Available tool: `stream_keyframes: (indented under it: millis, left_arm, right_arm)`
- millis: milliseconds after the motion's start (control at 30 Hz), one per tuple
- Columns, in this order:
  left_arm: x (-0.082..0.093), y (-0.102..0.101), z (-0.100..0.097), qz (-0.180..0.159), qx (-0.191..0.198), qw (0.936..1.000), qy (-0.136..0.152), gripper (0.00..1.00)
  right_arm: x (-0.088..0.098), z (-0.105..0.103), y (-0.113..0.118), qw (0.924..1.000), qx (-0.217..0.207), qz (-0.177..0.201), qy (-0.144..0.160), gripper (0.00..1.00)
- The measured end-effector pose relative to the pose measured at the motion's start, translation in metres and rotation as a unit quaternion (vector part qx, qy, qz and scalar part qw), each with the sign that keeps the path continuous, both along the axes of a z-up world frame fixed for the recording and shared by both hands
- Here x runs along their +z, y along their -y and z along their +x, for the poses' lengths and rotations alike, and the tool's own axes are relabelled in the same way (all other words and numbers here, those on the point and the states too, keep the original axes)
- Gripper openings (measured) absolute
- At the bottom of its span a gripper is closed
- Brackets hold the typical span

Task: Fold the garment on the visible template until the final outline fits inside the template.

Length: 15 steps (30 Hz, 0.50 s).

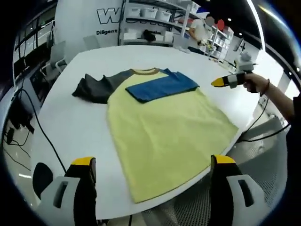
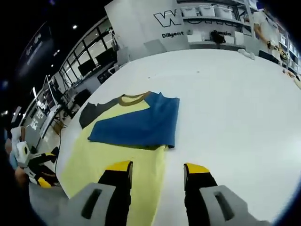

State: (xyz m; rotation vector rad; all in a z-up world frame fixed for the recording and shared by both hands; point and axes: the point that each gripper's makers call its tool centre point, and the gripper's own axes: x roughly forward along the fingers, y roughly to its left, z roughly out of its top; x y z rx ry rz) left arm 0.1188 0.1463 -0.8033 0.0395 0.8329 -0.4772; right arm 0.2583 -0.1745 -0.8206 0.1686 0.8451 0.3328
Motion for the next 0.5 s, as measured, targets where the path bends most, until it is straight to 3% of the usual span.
stream_keyframes:
  millis: [267, 400, 500]
  left_arm:
    - [0.008, 0.001, 0.005, -0.008, 0.003, 0.9999, 0.012, 0.99]
    - [0.011, -0.004, 0.009, 0.001, 0.013, 0.9997, 0.021, 0.99]
    - [0.011, -0.005, 0.011, 0.005, 0.017, 0.9995, 0.025, 0.99]
  right_arm:
    - [-0.013, 0.031, -0.003, 0.9998, -0.019, 0.005, 0.000, 0.35]
    - [-0.024, 0.049, 0.002, 0.9986, -0.052, -0.008, 0.004, 0.23]
    - [-0.032, 0.054, -0.002, 0.9984, -0.055, -0.012, -0.001, 0.25]
